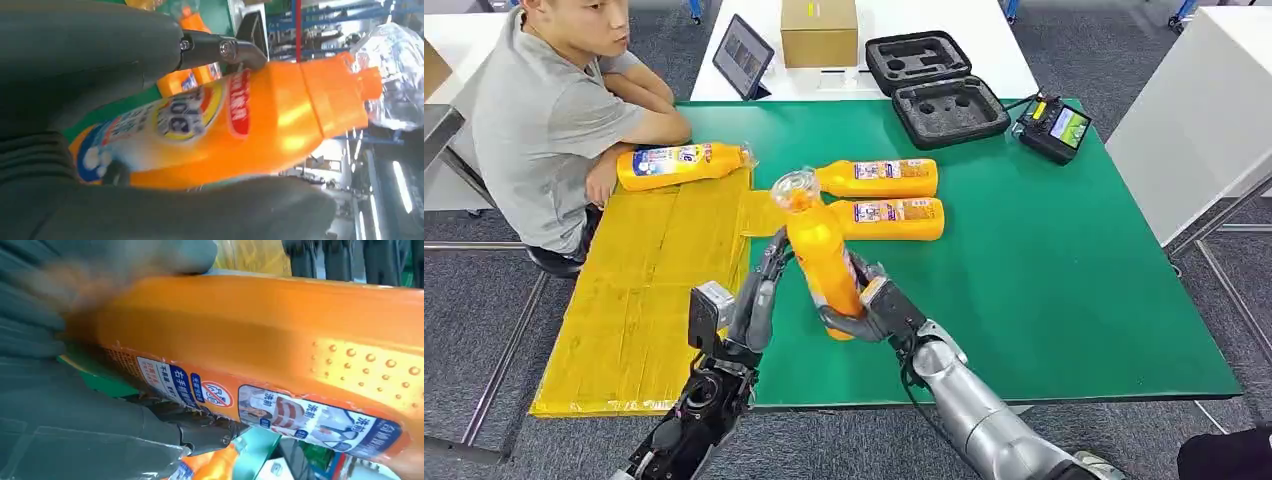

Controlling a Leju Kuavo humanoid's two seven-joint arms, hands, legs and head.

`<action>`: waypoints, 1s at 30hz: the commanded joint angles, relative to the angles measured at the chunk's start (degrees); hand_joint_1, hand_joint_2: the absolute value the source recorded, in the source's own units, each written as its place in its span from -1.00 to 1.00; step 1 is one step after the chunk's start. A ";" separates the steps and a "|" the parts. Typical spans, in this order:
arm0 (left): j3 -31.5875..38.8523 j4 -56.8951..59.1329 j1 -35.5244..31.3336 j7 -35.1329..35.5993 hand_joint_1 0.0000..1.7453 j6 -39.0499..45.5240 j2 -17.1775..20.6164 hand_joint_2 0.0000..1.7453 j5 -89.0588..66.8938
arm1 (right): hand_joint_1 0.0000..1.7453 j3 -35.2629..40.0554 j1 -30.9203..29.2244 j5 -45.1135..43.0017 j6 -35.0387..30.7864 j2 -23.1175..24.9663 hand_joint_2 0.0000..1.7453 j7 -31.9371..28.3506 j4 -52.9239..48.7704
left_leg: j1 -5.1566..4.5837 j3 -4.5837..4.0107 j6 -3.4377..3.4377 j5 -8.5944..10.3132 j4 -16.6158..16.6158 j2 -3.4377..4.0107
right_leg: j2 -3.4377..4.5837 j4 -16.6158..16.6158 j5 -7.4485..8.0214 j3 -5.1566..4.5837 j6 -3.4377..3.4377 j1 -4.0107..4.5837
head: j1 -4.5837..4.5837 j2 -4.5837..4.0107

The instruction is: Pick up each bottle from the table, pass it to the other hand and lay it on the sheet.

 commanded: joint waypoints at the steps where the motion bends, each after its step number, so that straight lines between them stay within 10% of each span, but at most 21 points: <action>1: 0.24 3.90 -0.80 -0.67 -1.00 1.62 -0.36 1.00 -3.21 | 1.00 5.95 1.97 -0.70 -0.51 0.07 1.00 0.11 -5.24 | 0.05 0.24 -0.10 -0.10 -0.01 -0.02 | 0.05 -0.02 -0.09 0.24 -0.08 0.04 | 0.00 0.00; 30: -1.31 7.32 -1.10 0.07 -1.00 0.62 -1.08 1.00 -2.67 | 1.00 9.12 1.57 -0.73 -1.42 0.43 1.00 0.11 -4.84 | 0.03 0.12 -0.07 -0.06 -0.02 0.03 | 0.08 -0.02 -0.04 0.10 -0.06 0.02 | 0.00 0.00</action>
